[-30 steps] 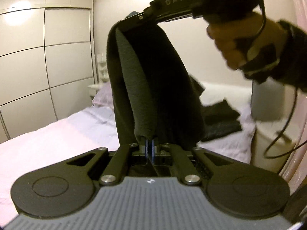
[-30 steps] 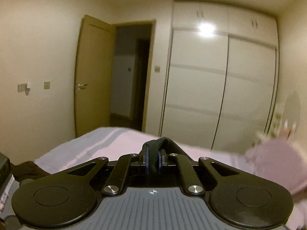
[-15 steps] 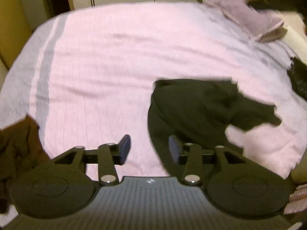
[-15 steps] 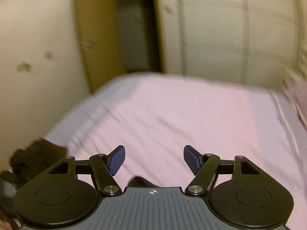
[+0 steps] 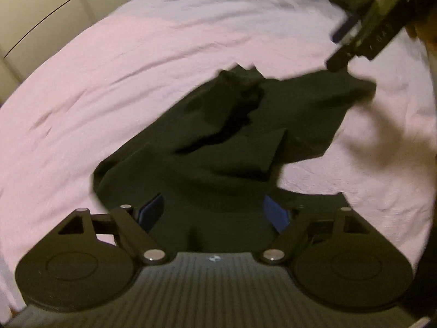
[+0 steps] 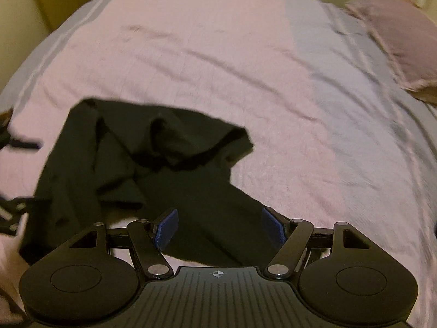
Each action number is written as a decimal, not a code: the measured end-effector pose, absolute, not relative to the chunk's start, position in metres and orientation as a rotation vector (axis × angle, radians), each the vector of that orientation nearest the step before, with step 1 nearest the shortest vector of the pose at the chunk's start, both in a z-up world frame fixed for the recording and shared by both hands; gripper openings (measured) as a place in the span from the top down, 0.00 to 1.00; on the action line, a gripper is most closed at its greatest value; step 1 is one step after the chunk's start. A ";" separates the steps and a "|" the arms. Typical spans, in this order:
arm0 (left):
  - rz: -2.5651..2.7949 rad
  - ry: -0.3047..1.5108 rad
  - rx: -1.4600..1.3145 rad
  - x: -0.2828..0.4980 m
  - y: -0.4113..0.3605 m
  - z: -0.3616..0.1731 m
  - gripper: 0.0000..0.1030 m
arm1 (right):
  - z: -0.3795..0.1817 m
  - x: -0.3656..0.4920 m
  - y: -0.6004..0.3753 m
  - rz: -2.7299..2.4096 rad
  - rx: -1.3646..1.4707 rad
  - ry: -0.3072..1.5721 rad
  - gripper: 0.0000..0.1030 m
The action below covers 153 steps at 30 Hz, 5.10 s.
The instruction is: Fold clothes
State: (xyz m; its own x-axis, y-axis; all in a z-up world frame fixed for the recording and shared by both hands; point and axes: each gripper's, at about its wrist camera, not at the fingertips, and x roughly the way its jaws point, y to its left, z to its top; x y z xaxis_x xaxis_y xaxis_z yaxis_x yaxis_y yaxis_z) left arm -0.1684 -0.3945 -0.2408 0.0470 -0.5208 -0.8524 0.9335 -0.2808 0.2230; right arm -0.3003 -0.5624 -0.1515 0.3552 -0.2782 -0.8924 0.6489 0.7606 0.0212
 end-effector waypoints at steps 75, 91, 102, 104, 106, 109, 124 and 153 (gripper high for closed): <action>-1.640 0.143 1.173 -0.075 -0.524 -0.267 0.94 | -0.217 -0.327 -0.656 -0.627 0.671 0.870 0.22; -0.804 0.529 0.876 0.170 -0.504 -0.163 0.56 | -0.254 -0.286 -0.661 -0.670 0.829 0.853 0.22; -1.120 0.740 0.918 0.115 -0.597 -0.272 0.17 | -0.266 -0.277 -0.655 -0.617 0.867 0.865 0.89; -1.092 0.833 0.851 0.128 -0.611 -0.285 0.45 | -0.253 -0.286 -0.653 -0.627 0.805 0.867 0.92; -1.099 0.934 0.810 0.137 -0.615 -0.291 0.78 | -0.237 -0.297 -0.653 -0.644 0.731 0.862 0.94; -1.138 0.916 0.726 0.129 -0.602 -0.254 0.88 | -0.213 -0.319 -0.661 -0.701 0.640 0.858 1.00; -1.174 0.535 0.646 0.014 -0.477 -0.051 0.90 | -0.073 -0.406 -0.665 -0.740 0.281 0.650 1.00; -1.613 0.167 0.288 -0.074 -0.229 0.148 0.90 | 0.247 -0.497 -0.378 -1.230 -0.366 0.260 1.00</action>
State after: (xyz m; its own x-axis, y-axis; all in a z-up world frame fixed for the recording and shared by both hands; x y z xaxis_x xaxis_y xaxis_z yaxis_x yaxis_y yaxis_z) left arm -0.0742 -0.2289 0.1479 -0.0436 -0.9576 -0.2849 0.9956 -0.0654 0.0673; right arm -0.4968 -0.3776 0.2471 0.3162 -0.9487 0.0029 0.8666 0.2876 -0.4079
